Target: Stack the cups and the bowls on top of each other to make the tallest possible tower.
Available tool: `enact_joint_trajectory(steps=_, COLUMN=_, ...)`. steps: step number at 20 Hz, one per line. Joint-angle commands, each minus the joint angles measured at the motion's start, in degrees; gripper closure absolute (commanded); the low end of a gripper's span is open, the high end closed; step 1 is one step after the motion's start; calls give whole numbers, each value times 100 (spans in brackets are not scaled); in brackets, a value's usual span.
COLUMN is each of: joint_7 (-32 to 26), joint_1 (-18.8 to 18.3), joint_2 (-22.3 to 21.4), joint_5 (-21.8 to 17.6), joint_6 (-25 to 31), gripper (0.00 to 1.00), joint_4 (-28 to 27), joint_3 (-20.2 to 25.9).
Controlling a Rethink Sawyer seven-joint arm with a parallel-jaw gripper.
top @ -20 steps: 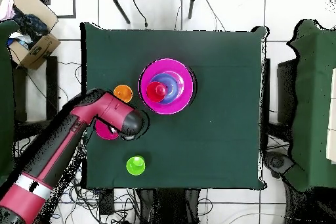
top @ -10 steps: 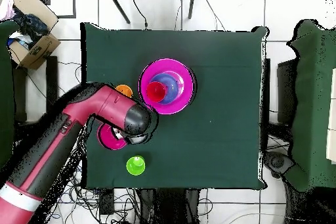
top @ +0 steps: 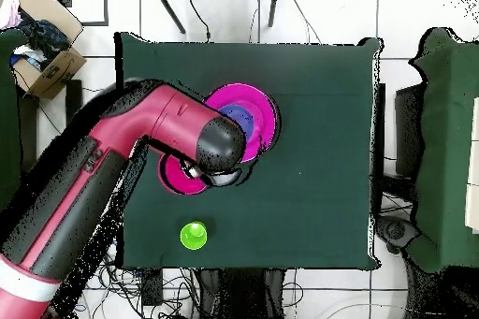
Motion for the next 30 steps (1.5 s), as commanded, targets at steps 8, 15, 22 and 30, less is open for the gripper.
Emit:
enact_joint_trajectory(steps=8, joint_7=-753, joint_1=-820, joint_2=262, joint_5=-160, joint_6=446, gripper=100, joint_4=-1585, joint_3=495)
enact_joint_trajectory(steps=15, joint_7=-906, joint_1=-889, joint_2=300, joint_5=-112, joint_6=524, gripper=100, joint_4=-1678, joint_3=512)
enact_joint_trajectory(steps=22, joint_7=-1334, joint_1=-1093, joint_2=446, joint_5=-63, joint_6=869, gripper=100, joint_4=-2023, joint_3=529)
enact_joint_trajectory(steps=30, joint_7=-1746, joint_1=-1248, joint_2=662, joint_5=58, joint_6=1073, gripper=100, joint_4=-2325, joint_3=723)
